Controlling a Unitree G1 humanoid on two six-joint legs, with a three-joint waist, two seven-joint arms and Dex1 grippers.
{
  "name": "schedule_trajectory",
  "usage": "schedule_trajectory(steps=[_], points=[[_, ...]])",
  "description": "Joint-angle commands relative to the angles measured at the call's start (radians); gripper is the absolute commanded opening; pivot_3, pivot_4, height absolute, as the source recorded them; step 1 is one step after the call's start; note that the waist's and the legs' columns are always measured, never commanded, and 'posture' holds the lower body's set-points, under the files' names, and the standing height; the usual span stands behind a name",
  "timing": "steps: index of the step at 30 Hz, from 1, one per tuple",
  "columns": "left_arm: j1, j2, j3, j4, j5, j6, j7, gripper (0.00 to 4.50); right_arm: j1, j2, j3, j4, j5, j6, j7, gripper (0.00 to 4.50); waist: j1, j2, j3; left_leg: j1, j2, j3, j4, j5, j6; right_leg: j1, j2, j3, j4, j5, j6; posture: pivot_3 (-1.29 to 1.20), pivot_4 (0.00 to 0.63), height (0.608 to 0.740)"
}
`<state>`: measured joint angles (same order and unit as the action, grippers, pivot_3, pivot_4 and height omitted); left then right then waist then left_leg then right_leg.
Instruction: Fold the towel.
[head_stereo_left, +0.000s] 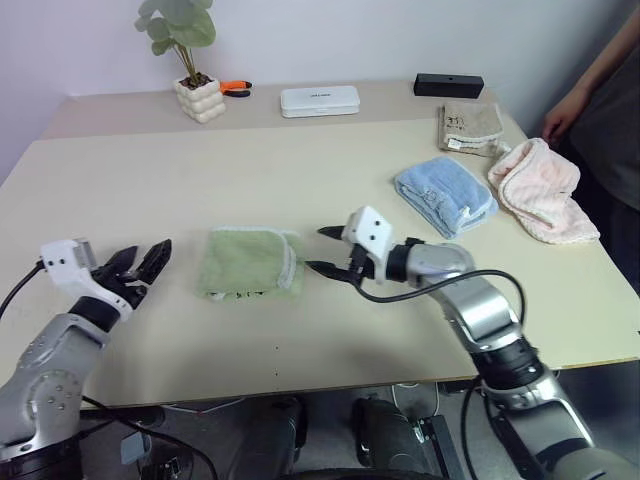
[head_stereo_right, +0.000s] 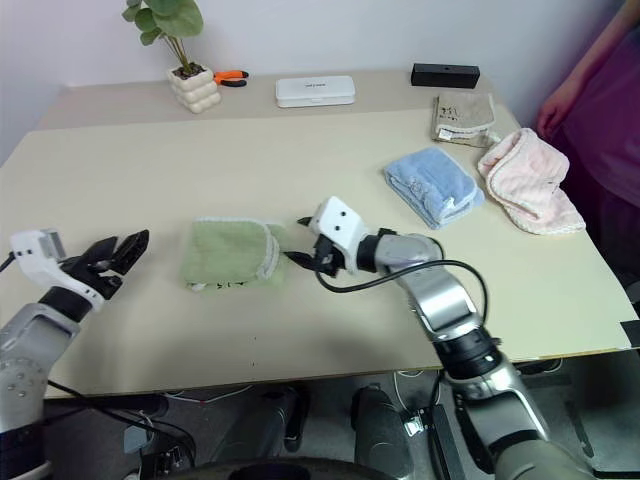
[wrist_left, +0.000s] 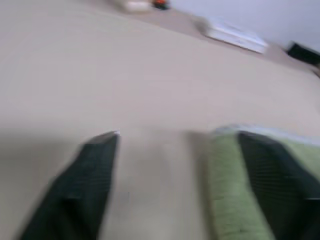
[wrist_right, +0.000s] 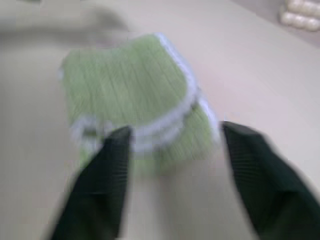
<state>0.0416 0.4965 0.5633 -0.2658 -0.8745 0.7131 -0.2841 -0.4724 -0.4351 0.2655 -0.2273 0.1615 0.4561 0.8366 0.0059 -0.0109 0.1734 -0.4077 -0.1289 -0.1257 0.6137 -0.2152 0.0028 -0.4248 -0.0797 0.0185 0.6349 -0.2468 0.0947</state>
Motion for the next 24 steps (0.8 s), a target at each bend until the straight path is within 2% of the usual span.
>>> schedule_trajectory(steps=[1,11,14,21,24], points=[[-0.013,-0.006,-0.025,-0.002,-0.087,0.104,0.003,4.50,0.025,-0.047,0.027,-0.055,-0.020,-0.079,0.049,4.45,0.000,0.000,0.000,0.000,0.000,0.000,0.000,0.000,0.000,0.000,0.000,0.000,0.000,0.000,0.000,0.00,0.150,0.738],[-0.099,-0.124,-0.154,0.008,-0.212,0.267,0.055,4.50,0.050,-0.042,0.059,-0.057,-0.061,-0.140,0.026,4.45,0.006,-0.001,0.000,0.000,0.000,0.000,0.001,0.000,0.000,0.001,0.000,0.000,0.000,0.000,0.000,0.00,0.150,0.738],[-0.101,-0.134,-0.174,0.001,-0.209,0.280,0.067,3.74,0.063,-0.043,0.066,-0.060,-0.074,-0.150,0.015,4.50,0.008,-0.001,0.000,0.000,0.000,0.000,0.001,0.000,0.000,0.001,0.000,0.000,0.000,0.000,0.000,0.00,0.150,0.738],[-0.102,-0.135,-0.161,-0.002,-0.226,0.281,0.071,0.20,0.070,-0.040,0.060,-0.065,-0.080,-0.150,-0.009,4.50,0.007,-0.001,0.000,0.000,0.000,0.000,0.001,0.000,-0.001,0.000,0.000,0.000,0.000,0.000,0.000,0.00,0.150,0.738],[-0.143,-0.163,-0.087,0.012,-0.206,0.165,0.099,0.09,0.066,-0.042,0.059,-0.062,-0.083,-0.152,-0.016,4.50,0.007,-0.001,0.000,0.000,0.000,0.000,0.001,0.000,0.000,0.000,0.000,0.000,0.000,0.000,0.000,0.00,0.150,0.738]])
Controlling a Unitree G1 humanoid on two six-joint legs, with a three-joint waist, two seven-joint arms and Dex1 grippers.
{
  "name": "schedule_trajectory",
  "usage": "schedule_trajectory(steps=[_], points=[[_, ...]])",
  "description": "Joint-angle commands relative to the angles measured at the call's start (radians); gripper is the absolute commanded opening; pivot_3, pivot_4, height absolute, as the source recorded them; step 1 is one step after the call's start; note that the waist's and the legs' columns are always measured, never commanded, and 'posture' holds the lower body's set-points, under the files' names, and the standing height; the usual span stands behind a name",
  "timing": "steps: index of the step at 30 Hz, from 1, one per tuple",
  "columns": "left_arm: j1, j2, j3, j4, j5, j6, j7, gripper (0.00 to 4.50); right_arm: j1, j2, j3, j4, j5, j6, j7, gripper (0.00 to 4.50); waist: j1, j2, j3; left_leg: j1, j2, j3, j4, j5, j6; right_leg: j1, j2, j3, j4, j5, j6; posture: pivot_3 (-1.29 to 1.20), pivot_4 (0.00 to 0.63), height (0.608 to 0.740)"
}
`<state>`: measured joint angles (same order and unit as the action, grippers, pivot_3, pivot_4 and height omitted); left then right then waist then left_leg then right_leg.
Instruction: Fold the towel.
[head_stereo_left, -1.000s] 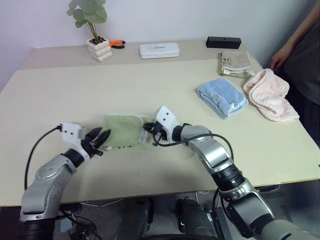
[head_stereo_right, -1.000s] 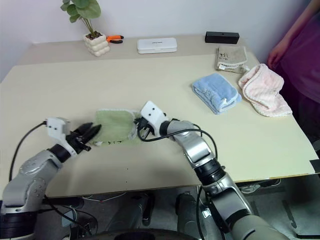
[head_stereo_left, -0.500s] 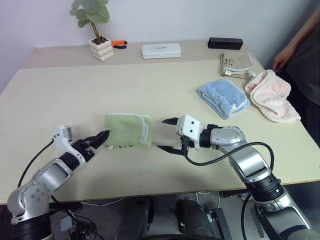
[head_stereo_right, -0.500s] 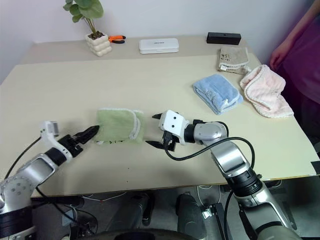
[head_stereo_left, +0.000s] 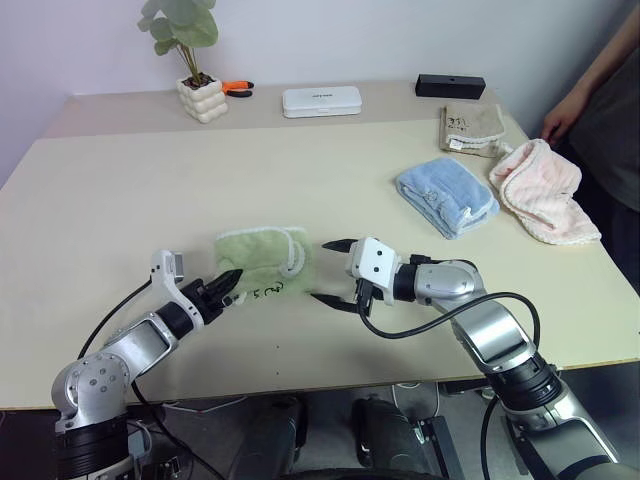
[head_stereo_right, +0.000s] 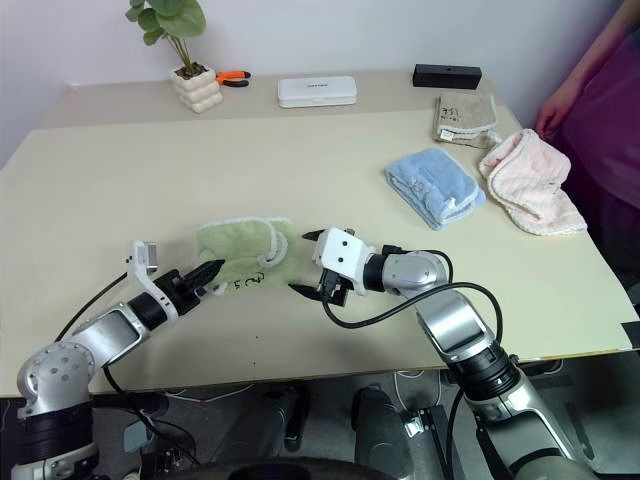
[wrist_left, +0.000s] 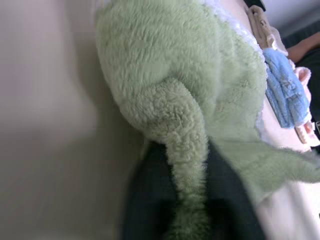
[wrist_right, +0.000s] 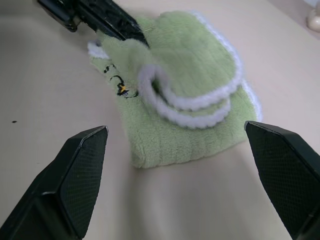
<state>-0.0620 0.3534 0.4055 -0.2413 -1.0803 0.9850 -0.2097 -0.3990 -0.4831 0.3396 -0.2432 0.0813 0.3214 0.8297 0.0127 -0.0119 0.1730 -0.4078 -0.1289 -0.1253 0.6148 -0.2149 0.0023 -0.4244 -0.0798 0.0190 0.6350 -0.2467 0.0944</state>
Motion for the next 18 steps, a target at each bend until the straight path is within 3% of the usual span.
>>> schedule_trajectory(steps=[1,8,11,16,18], points=[[-0.055,-0.028,0.098,-0.005,0.014,-0.151,0.039,0.09,-0.009,0.006,-0.016,-0.046,-0.003,-0.018,-0.011,4.50,0.001,0.000,0.000,0.000,0.000,0.000,0.000,0.000,0.000,0.000,0.000,0.000,0.000,0.000,0.000,0.00,0.150,0.738],[-0.229,-0.037,0.475,0.182,0.049,-0.554,0.358,0.09,-0.015,-0.003,-0.022,-0.036,-0.001,-0.026,-0.010,4.50,-0.005,-0.001,0.000,0.000,0.001,0.001,-0.001,0.001,-0.002,-0.001,0.001,0.000,0.000,0.001,0.000,0.00,0.150,0.738],[-0.218,-0.036,0.592,0.249,0.041,-0.652,0.450,0.09,-0.020,0.000,-0.015,-0.024,-0.004,-0.038,-0.006,4.50,-0.002,-0.002,-0.001,0.000,0.001,0.001,-0.001,0.003,-0.007,-0.001,0.001,0.001,0.000,0.001,0.000,0.00,0.150,0.738],[-0.147,-0.116,0.662,0.268,-0.011,-0.692,0.560,0.09,-0.033,0.004,-0.011,-0.002,-0.004,-0.055,0.003,4.50,0.005,-0.006,-0.003,0.000,0.001,0.001,0.001,0.002,-0.005,0.000,0.000,0.001,-0.001,0.001,0.001,0.00,0.150,0.738],[-0.125,-0.158,0.678,0.237,-0.044,-0.714,0.590,0.77,-0.036,0.001,-0.011,0.009,-0.006,-0.066,0.010,4.50,0.014,-0.010,-0.004,0.000,0.001,-0.001,0.003,0.000,-0.001,0.001,0.001,-0.003,-0.001,0.001,0.001,0.00,0.150,0.738]])
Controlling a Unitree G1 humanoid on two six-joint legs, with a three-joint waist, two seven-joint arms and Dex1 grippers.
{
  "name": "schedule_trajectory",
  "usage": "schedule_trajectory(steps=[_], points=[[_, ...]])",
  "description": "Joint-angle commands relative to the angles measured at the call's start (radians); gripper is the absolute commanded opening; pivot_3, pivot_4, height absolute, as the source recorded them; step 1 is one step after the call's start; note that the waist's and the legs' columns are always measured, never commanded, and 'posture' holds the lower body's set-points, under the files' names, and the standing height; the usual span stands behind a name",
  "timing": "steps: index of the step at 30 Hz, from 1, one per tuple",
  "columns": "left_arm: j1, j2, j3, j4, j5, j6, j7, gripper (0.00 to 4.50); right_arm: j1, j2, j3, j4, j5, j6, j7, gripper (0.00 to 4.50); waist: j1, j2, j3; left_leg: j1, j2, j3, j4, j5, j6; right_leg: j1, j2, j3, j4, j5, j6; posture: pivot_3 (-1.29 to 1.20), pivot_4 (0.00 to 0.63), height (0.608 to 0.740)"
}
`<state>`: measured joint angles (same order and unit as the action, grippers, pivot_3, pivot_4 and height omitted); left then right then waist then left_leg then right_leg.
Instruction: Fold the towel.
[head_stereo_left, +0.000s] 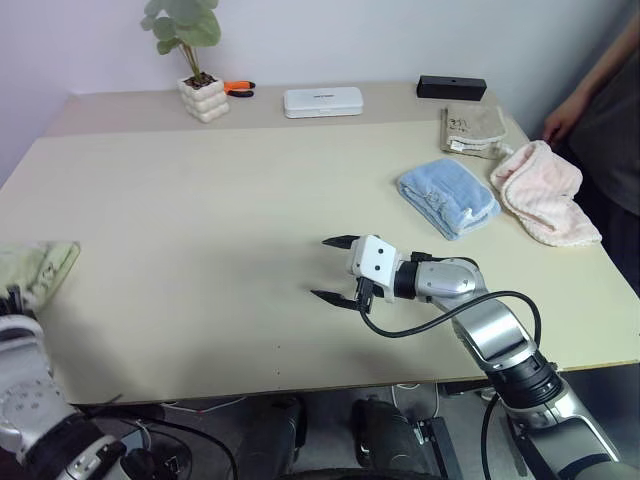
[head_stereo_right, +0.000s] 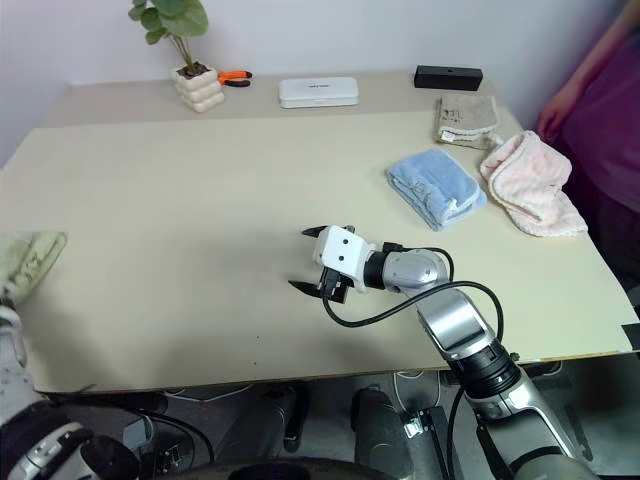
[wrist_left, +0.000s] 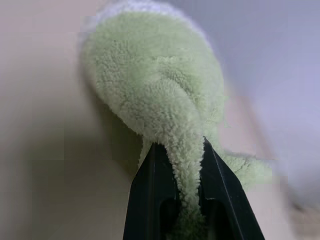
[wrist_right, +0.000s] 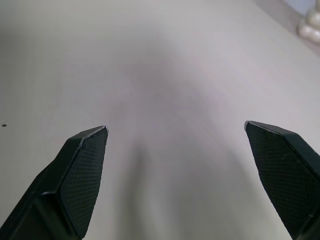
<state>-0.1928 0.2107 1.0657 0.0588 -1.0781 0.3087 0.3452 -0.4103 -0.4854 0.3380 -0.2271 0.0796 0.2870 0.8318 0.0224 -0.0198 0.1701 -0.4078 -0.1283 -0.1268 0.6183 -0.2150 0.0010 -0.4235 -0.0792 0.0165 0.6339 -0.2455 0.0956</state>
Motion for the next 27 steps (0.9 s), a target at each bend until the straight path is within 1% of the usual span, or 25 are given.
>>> schedule_trajectory(steps=[1,2,4,5,7,8,10,11,12,13,14,15,16,17,18,19,21,22,24,26,27], points=[[0.020,-0.029,0.022,-0.080,-0.053,-0.046,0.051,1.03,-0.027,0.003,-0.009,-0.002,-0.005,-0.034,0.011,4.50,0.008,-0.003,-0.002,0.000,0.000,0.000,0.001,0.000,0.000,0.000,0.000,-0.001,0.000,0.000,0.000,0.00,0.150,0.738],[0.033,-0.039,0.027,-0.097,-0.064,-0.054,0.062,1.60,-0.030,0.001,-0.009,0.003,-0.005,-0.037,0.014,4.50,0.008,-0.003,-0.002,0.000,0.000,0.000,0.002,-0.001,0.001,0.001,0.000,-0.001,0.000,0.000,0.000,0.00,0.150,0.738],[0.049,-0.043,0.025,-0.115,-0.079,-0.065,0.075,2.50,-0.033,0.000,-0.010,0.008,-0.005,-0.040,0.018,4.50,0.008,-0.003,-0.002,0.000,0.000,0.000,0.003,-0.002,0.000,0.003,0.000,0.000,0.000,0.000,-0.001,0.00,0.150,0.738],[0.053,-0.043,0.021,-0.119,-0.085,-0.070,0.079,3.08,-0.034,0.000,-0.010,0.009,-0.005,-0.042,0.018,4.50,0.007,-0.003,-0.002,0.000,0.000,0.000,0.003,-0.002,0.000,0.003,0.000,0.000,0.000,0.000,-0.001,0.00,0.150,0.738],[0.061,-0.041,0.012,-0.122,-0.094,-0.078,0.085,4.06,-0.034,0.001,-0.011,0.010,-0.006,-0.043,0.020,4.50,0.006,-0.003,-0.002,0.000,0.000,0.000,0.003,-0.002,0.000,0.003,0.001,0.000,0.000,0.000,-0.001,0.00,0.150,0.738],[0.064,-0.040,0.008,-0.123,-0.098,-0.081,0.088,4.46,-0.033,0.002,-0.011,0.011,-0.007,-0.043,0.021,4.50,0.005,-0.002,-0.002,0.000,0.000,0.000,0.003,-0.001,0.001,0.003,0.001,0.000,0.000,0.000,-0.001,0.00,0.150,0.738],[0.068,-0.038,0.002,-0.124,-0.103,-0.086,0.091,4.46,-0.033,0.003,-0.012,0.011,-0.008,-0.044,0.022,4.50,0.002,-0.002,-0.002,0.000,0.000,0.001,0.002,-0.001,0.001,0.003,0.001,0.001,0.000,0.000,-0.001,0.00,0.150,0.738],[0.140,0.039,-0.010,-0.175,-0.019,-0.072,0.046,4.46,-0.039,-0.001,-0.023,0.016,0.000,-0.037,0.027,4.50,-0.002,-0.003,-0.002,0.000,0.000,0.001,0.002,-0.001,0.001,0.003,0.001,0.001,0.000,0.000,-0.001,0.00,0.150,0.738],[0.214,0.132,-0.053,-0.231,0.081,-0.053,-0.030,4.46,-0.047,-0.001,-0.037,0.021,0.013,-0.024,0.029,4.50,-0.011,-0.004,-0.003,0.000,0.000,0.001,0.002,-0.001,0.001,0.003,0.001,0.001,0.000,0.000,-0.001,0.00,0.150,0.738],[0.273,0.209,-0.102,-0.277,0.158,-0.039,-0.102,4.46,-0.054,0.001,-0.052,0.028,0.026,-0.011,0.028,4.50,-0.019,-0.009,-0.003,0.000,0.001,0.001,0.002,-0.001,0.001,0.003,0.001,0.001,0.000,0.000,-0.001,0.00,0.150,0.738],[0.315,0.260,-0.153,-0.311,0.211,-0.034,-0.162,4.46,-0.060,0.003,-0.069,0.035,0.040,0.002,0.026,4.50,-0.023,-0.016,-0.002,0.000,0.002,0.002,0.001,-0.002,0.000,0.001,0.003,0.003,0.001,0.000,-0.001,0.00,0.150,0.738],[0.342,0.299,-0.211,-0.337,0.253,-0.036,-0.217,4.46,-0.067,0.008,-0.090,0.041,0.056,0.022,0.018,4.50,-0.018,-0.016,-0.002,0.000,0.004,0.002,0.000,-0.002,-0.001,0.000,0.005,0.003,0.002,0.000,-0.002,0.00,0.150,0.738],[0.362,0.321,-0.259,-0.360,0.285,-0.040,-0.258,4.46,-0.072,0.012,-0.111,0.049,0.070,0.040,0.011,4.50,-0.009,-0.012,-0.002,0.000,0.005,0.001,0.000,-0.002,-0.002,0.000,0.006,0.002,0.000,-0.001,-0.006,0.00,0.150,0.738],[0.373,0.333,-0.287,-0.375,0.308,-0.044,-0.286,4.46,-0.076,0.014,-0.126,0.054,0.079,0.054,0.007,4.50,-0.003,-0.003,-0.003,0.001,0.005,0.001,0.000,-0.003,-0.004,0.000,0.006,0.002,-0.002,0.000,-0.008,0.00,0.150,0.738],[0.391,0.352,-0.345,-0.409,0.345,-0.046,-0.336,4.46,-0.079,0.014,-0.150,0.066,0.090,0.071,-0.002,4.50,0.001,0.007,-0.004,0.001,0.004,0.002,0.000,-0.004,-0.004,0.003,0.005,0.002,-0.005,0.000,-0.008,0.00,0.150,0.738],[0.399,0.365,-0.412,-0.453,0.379,-0.047,-0.380,4.46,-0.081,0.006,-0.177,0.085,0.099,0.080,-0.008,4.50,0.006,0.011,-0.005,0.002,0.004,0.006,0.000,-0.004,-0.003,0.004,0.002,0.002,-0.005,0.000,-0.008,0.00,0.150,0.738],[0.417,0.396,-0.552,-0.526,0.446,-0.036,-0.464,4.46,-0.075,-0.010,-0.226,0.115,0.112,0.092,-0.026,4.50,0.008,0.010,-0.004,0.004,0.004,0.011,-0.002,-0.004,-0.002,0.008,0.000,0.004,-0.005,0.000,-0.008,0.00,0.150,0.738],[0.423,0.406,-0.592,-0.544,0.476,-0.035,-0.489,4.46,-0.071,-0.015,-0.239,0.123,0.116,0.095,-0.030,4.50,0.008,0.008,-0.004,0.004,0.004,0.011,-0.002,-0.004,-0.001,0.008,0.000,0.004,-0.005,0.000,-0.008,0.00,0.150,0.738],[0.441,0.434,-0.711,-0.570,0.552,-0.058,-0.586,4.46,-0.053,-0.025,-0.276,0.134,0.115,0.114,-0.064,4.50,0.003,0.008,-0.004,0.002,0.005,0.011,-0.002,-0.005,0.000,0.005,0.000,0.004,-0.005,0.000,-0.007,0.00,0.150,0.738],[0.439,0.430,-0.757,-0.575,0.578,-0.065,-0.628,4.46,-0.045,-0.031,-0.297,0.142,0.113,0.124,-0.079,4.50,-0.008,0.008,-0.004,0.000,0.005,0.012,-0.004,-0.003,0.001,0.001,0.000,0.006,-0.004,0.000,-0.007,0.00,0.150,0.738],[0.422,0.412,-0.758,-0.563,0.567,-0.059,-0.630,4.46,-0.040,-0.038,-0.304,0.148,0.106,0.130,-0.088,4.50,-0.013,0.008,-0.004,0.000,0.005,0.012,-0.005,-0.003,0.002,0.000,0.000,0.006,-0.004,0.000,-0.007,0.00,0.150,0.738]])
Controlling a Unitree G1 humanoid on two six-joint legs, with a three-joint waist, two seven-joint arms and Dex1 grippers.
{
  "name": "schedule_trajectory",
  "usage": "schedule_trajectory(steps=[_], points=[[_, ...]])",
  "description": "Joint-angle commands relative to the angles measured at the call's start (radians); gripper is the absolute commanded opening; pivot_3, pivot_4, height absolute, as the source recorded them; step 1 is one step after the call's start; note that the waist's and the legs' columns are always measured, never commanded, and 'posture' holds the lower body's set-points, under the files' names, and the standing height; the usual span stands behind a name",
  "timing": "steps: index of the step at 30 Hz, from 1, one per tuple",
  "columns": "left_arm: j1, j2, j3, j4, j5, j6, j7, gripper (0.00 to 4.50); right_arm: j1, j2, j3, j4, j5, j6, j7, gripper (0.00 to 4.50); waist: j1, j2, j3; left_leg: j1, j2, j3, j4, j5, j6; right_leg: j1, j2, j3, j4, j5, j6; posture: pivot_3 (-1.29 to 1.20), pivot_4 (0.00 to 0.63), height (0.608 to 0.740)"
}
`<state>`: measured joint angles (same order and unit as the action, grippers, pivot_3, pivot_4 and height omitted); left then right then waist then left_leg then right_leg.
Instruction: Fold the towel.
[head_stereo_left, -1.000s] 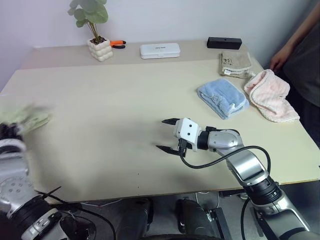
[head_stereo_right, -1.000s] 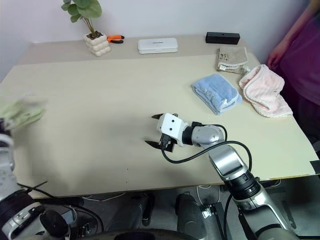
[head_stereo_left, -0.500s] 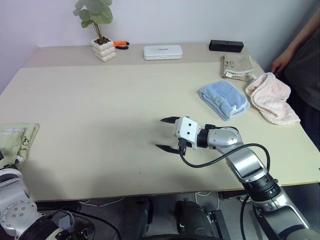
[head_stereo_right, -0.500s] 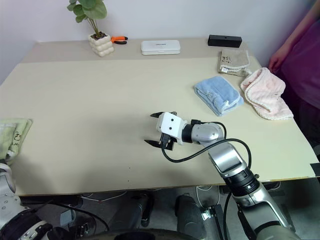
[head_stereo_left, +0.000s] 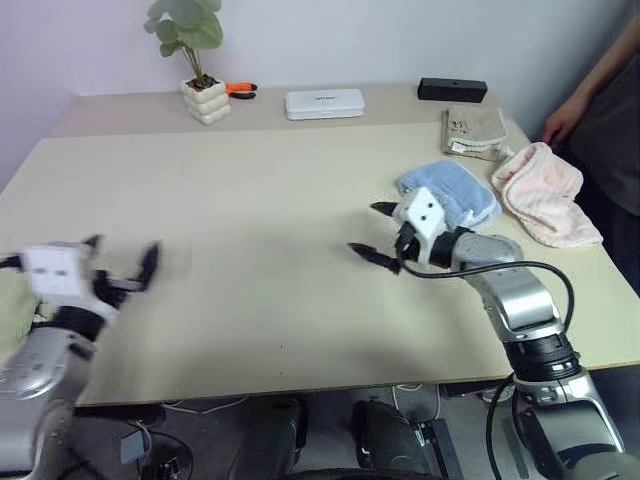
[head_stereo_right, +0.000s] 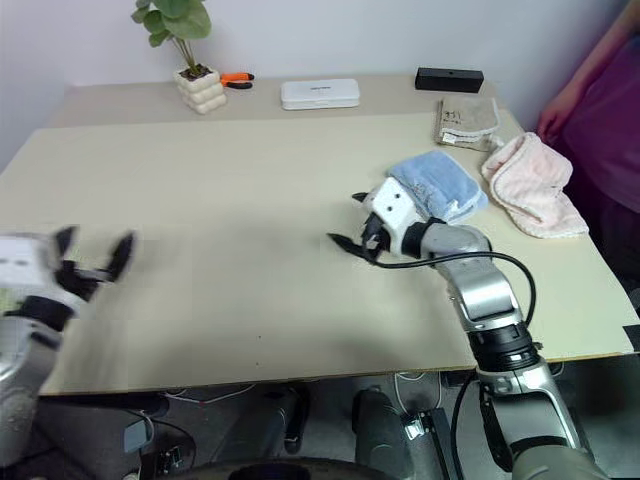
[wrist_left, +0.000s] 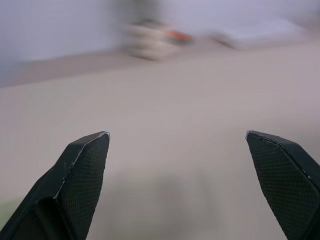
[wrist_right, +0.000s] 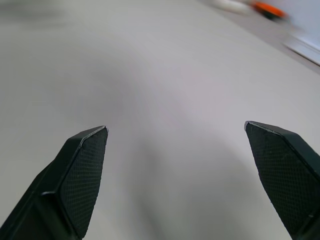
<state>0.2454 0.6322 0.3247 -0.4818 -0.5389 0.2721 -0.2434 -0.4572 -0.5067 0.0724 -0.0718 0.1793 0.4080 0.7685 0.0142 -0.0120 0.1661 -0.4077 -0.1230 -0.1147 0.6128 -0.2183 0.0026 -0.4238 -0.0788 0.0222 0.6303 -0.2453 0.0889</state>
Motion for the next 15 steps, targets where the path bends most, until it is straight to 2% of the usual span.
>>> schedule_trajectory(steps=[1,7,15], points=[[-0.032,-0.025,-0.020,-0.016,0.023,-0.016,-0.041,4.46,0.009,-0.024,-0.045,0.000,0.002,0.011,-0.030,4.50,-0.007,0.000,0.000,0.000,0.001,0.000,0.000,0.000,0.000,-0.001,0.001,0.000,0.000,0.000,0.000,0.00,0.150,0.738],[-0.078,-0.017,-0.034,0.098,0.092,-0.067,-0.166,4.46,0.093,-0.023,-0.123,-0.084,0.076,0.127,-0.074,4.50,-0.005,0.001,0.000,0.000,0.004,0.002,0.000,0.000,0.000,-0.001,0.002,-0.001,0.001,0.000,0.000,0.00,0.150,0.738],[-0.085,-0.059,-0.052,0.086,0.126,-0.073,-0.215,4.46,0.123,-0.028,-0.121,-0.122,0.091,0.158,-0.094,4.50,-0.002,0.000,0.000,0.000,0.004,0.002,0.001,0.000,0.000,-0.001,0.001,-0.001,0.001,0.000,0.000,0.00,0.150,0.738]])
